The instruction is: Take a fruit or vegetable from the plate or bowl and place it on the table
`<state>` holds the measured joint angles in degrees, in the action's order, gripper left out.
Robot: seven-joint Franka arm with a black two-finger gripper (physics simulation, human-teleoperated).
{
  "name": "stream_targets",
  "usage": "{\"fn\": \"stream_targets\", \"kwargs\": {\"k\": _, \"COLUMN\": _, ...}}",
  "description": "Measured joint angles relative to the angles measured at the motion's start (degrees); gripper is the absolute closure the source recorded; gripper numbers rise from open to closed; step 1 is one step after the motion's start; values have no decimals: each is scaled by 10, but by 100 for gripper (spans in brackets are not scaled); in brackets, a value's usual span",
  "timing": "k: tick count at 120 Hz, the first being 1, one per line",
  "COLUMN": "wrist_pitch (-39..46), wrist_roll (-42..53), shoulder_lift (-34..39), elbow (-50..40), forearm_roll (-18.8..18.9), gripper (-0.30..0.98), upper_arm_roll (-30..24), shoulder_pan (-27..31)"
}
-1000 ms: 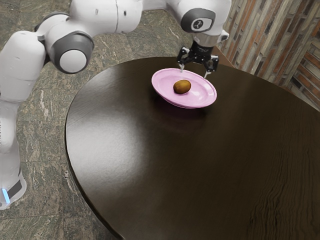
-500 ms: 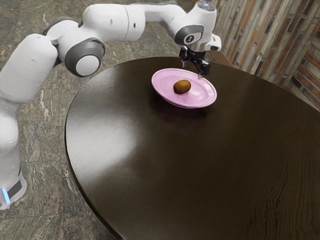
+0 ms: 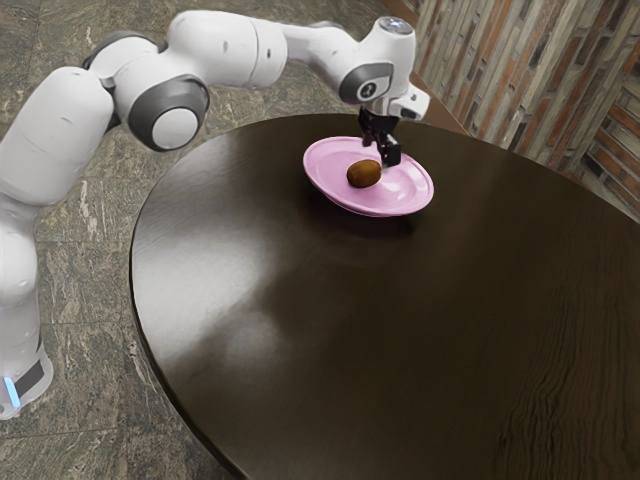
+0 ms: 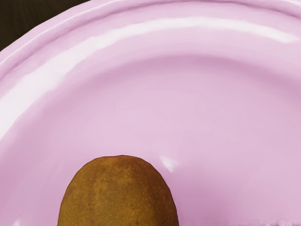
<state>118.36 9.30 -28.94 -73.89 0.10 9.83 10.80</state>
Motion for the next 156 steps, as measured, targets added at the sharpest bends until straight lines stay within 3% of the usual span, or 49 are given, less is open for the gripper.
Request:
{"fn": "stream_targets", "kwargs": {"k": 38, "wrist_pitch": 8, "wrist_roll": 65, "shoulder_lift": -5, "elbow": -27, "forearm_roll": -38, "gripper": 0, "upper_arm_roll": 0, "shoulder_pan": 22}}
{"fn": "stream_targets", "kwargs": {"k": 98, "wrist_pitch": 59, "wrist_roll": 120, "shoulder_lift": -45, "elbow": -18, "forearm_roll": -44, "gripper": 0, "upper_arm_roll": -5, "shoulder_pan": 27}}
{"fn": "stream_targets", "kwargs": {"k": 110, "wrist_pitch": 68, "wrist_roll": 126, "shoulder_lift": -47, "elbow": -18, "forearm_roll": -45, "gripper": 8, "upper_arm_roll": -4, "shoulder_pan": 27}}
{"fn": "stream_targets", "kwargs": {"k": 131, "wrist_pitch": 76, "wrist_roll": 133, "shoulder_lift": -46, "elbow": -19, "forearm_roll": -63, "gripper": 32, "upper_arm_roll": -1, "shoulder_pan": 27}}
{"fn": "stream_targets", "kwargs": {"k": 156, "wrist_pitch": 82, "wrist_roll": 130, "shoulder_lift": -29, "elbow": -20, "forearm_roll": -63, "gripper": 37, "upper_arm_roll": 2, "shoulder_pan": 8}}
